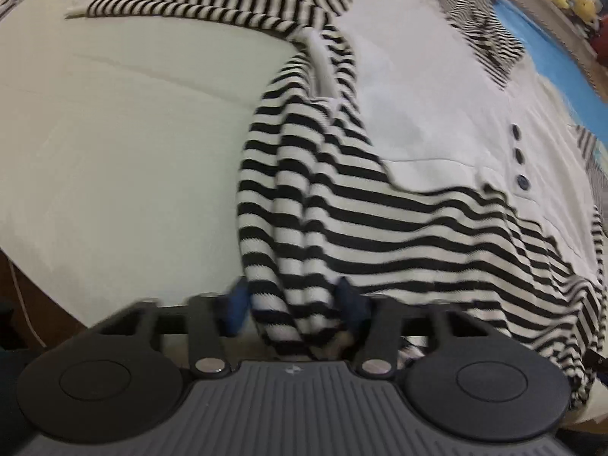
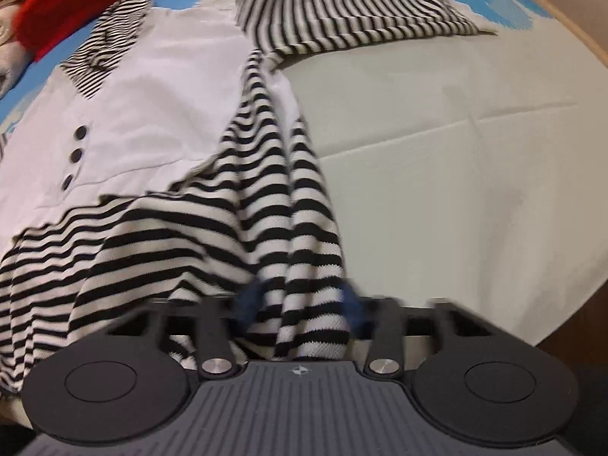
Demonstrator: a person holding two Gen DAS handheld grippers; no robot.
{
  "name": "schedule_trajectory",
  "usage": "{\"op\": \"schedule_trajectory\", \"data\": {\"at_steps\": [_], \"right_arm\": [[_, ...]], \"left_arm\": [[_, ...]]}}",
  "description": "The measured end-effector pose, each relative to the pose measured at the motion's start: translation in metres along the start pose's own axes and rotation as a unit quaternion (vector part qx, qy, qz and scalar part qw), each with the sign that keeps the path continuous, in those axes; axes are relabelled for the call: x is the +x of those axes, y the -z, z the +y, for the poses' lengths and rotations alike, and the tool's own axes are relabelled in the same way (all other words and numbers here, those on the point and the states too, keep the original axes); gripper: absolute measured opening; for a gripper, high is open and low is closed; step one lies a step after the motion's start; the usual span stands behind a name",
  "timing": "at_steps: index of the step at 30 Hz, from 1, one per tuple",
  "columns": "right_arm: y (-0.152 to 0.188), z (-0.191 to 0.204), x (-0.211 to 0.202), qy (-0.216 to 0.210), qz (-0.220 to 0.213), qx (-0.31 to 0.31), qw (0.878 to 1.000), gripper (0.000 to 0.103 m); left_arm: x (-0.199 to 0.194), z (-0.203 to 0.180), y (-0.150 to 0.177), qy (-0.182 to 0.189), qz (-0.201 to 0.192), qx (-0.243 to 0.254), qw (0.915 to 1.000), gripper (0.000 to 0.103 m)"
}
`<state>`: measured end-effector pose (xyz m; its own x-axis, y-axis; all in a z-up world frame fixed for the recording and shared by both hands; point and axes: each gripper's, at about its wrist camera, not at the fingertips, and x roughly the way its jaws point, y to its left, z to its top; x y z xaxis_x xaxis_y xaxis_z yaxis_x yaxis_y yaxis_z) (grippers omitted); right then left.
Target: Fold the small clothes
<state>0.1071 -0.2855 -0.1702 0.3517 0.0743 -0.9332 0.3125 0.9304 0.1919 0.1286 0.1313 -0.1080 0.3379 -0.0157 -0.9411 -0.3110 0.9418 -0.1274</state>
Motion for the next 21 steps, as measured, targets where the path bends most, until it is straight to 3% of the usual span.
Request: {"op": "schedule_trajectory", "data": {"at_steps": [1, 2, 5, 8, 12, 13, 14, 15, 17, 19, 21], "right_arm": [[0.0, -0.001, -0.004, -0.001, -0.006, 0.0, 1.0, 0.01], [-0.002, -0.004, -0.007, 0.003, -0.013, 0.004, 1.0, 0.009], [-0.005, -0.02, -0.02, 0.002, -0.032, 0.037, 0.999, 0.006], [-0.005, -0.033, -0.03, 0.013, -0.039, 0.049, 0.998, 0.005], [0.0, -0.038, -0.029, 0.025, -0.016, 0.054, 0.998, 0.005], [0.001, -0.034, -0.026, 0.021, -0.003, 0.042, 0.999, 0.006], [0.002, -0.029, -0.024, 0.019, 0.007, 0.027, 0.999, 0.007], [0.003, -0.024, -0.025, 0.027, 0.002, 0.015, 1.0, 0.011], [0.002, -0.014, -0.035, 0.04, -0.038, -0.002, 0.998, 0.031], [0.001, -0.005, -0.045, 0.039, -0.074, -0.02, 0.996, 0.039], [0.001, -0.001, -0.044, 0.021, -0.075, -0.033, 0.996, 0.041]], "left_arm": [[-0.004, -0.003, 0.002, 0.007, -0.005, 0.014, 0.9999, 0.015], [-0.009, -0.005, 0.004, 0.011, -0.01, 0.023, 0.9996, 0.009], [-0.026, -0.008, 0.013, 0.017, -0.033, 0.038, 0.9986, 0.007], [-0.04, -0.006, 0.022, 0.037, -0.044, 0.039, 0.9976, 0.007], [-0.045, 0.0, 0.026, 0.019, -0.031, 0.041, 0.9985, 0.008], [-0.043, 0.003, 0.024, 0.007, -0.025, 0.039, 0.9989, 0.012], [-0.042, 0.003, 0.022, -0.011, -0.024, 0.04, 0.9988, 0.023], [-0.043, 0.002, 0.018, -0.022, -0.029, 0.043, 0.9984, 0.026], [-0.052, -0.006, 0.013, -0.032, -0.062, 0.058, 0.9959, 0.032], [-0.066, -0.02, 0.015, -0.034, -0.113, 0.095, 0.9884, 0.034], [-0.071, -0.031, 0.02, -0.017, -0.129, 0.12, 0.9842, 0.034]]}}
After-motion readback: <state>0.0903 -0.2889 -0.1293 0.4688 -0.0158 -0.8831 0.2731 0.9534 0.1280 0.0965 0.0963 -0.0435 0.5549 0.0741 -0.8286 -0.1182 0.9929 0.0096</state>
